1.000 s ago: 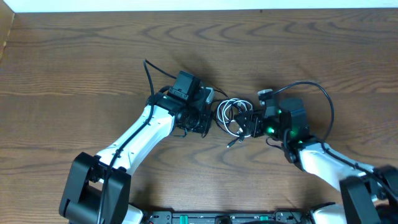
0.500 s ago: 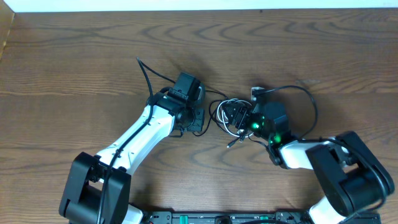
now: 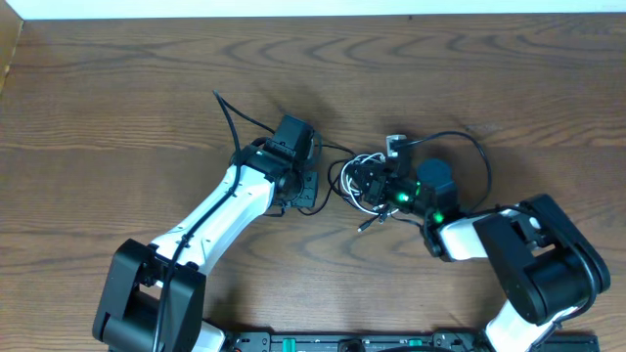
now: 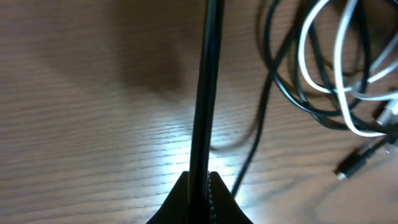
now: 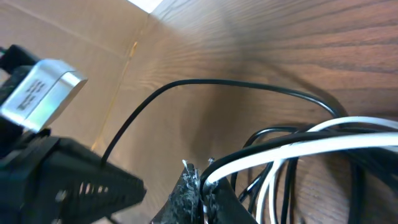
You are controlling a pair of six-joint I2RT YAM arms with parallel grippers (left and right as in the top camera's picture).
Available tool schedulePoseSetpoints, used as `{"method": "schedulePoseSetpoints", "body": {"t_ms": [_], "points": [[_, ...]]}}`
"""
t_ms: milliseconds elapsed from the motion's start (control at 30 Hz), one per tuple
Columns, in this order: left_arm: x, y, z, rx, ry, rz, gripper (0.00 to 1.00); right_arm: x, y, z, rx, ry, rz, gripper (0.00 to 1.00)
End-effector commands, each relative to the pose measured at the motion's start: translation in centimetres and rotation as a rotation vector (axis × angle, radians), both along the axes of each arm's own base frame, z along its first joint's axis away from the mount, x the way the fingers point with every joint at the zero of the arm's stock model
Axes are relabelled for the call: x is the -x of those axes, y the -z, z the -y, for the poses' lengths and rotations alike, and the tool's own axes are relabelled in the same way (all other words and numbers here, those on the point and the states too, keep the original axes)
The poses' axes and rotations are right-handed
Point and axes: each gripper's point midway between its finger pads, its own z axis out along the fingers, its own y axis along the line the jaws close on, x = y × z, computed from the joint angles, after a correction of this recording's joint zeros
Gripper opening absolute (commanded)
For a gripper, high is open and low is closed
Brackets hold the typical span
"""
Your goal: Untangle cables
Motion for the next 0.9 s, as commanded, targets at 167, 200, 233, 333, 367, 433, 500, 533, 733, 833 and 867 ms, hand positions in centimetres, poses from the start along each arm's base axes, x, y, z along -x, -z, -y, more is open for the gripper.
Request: {"method": "schedulePoseSetpoints", "body": {"t_ms": [167, 200, 233, 333, 367, 433, 500, 533, 733, 833, 867], "points": [[-1.9, -0.3, -9.2, -0.129, -0.295, -0.003, 0.07, -1.9, -4.8, 7.8, -0.1, -0.035, 0.106, 0.01], [-1.9, -0.3, -10.5, -0.132, -0.335, -0.014, 0.07, -2.4, -5.3, 9.5, -0.105, -0.007, 0.115, 0.01], [-2.0, -0.3, -12.0, -0.133, -0.384, -0.024, 0.08, -2.9, -5.6, 11.6, -0.108, 0.035, 0.115, 0.01], [-2.0, -0.2, -16.3, -0.128, -0.549, -0.045, 0.08, -3.9, -5.0, 16.8, -0.108, 0.175, 0.058, 0.01], [-1.9, -0.2, -17.6, -0.126, -0.595, -0.048, 0.08, -4.0, -4.7, 18.2, -0.111, 0.212, 0.034, 0.01], [-1.8, -0.3, -19.8, -0.119, -0.679, -0.051, 0.07, -3.9, -3.9, 20.9, -0.119, 0.278, -0.011, 0.01], [-1.7, -0.4, -21.5, -0.092, -0.742, -0.05, 0.07, -3.6, -3.4, 22.5, -0.118, 0.308, -0.027, 0.01], [-1.7, -0.4, -22.0, -0.074, -0.765, -0.049, 0.07, -3.5, -3.2, 23.2, -0.118, 0.321, -0.035, 0.01], [-1.9, -0.8, -25.7, -0.018, -0.964, -0.011, 0.07, -3.1, -2.3, 25.5, -0.108, 0.382, -0.059, 0.01], [-3.0, -1.2, -24.9, 0.135, -1.002, -0.003, 0.07, -2.7, -1.4, 25.8, -0.1, 0.394, -0.097, 0.01], [-3.8, -1.6, -23.7, 0.216, -0.963, 0.004, 0.07, -2.5, -1.1, 25.7, -0.097, 0.389, -0.108, 0.01]]}}
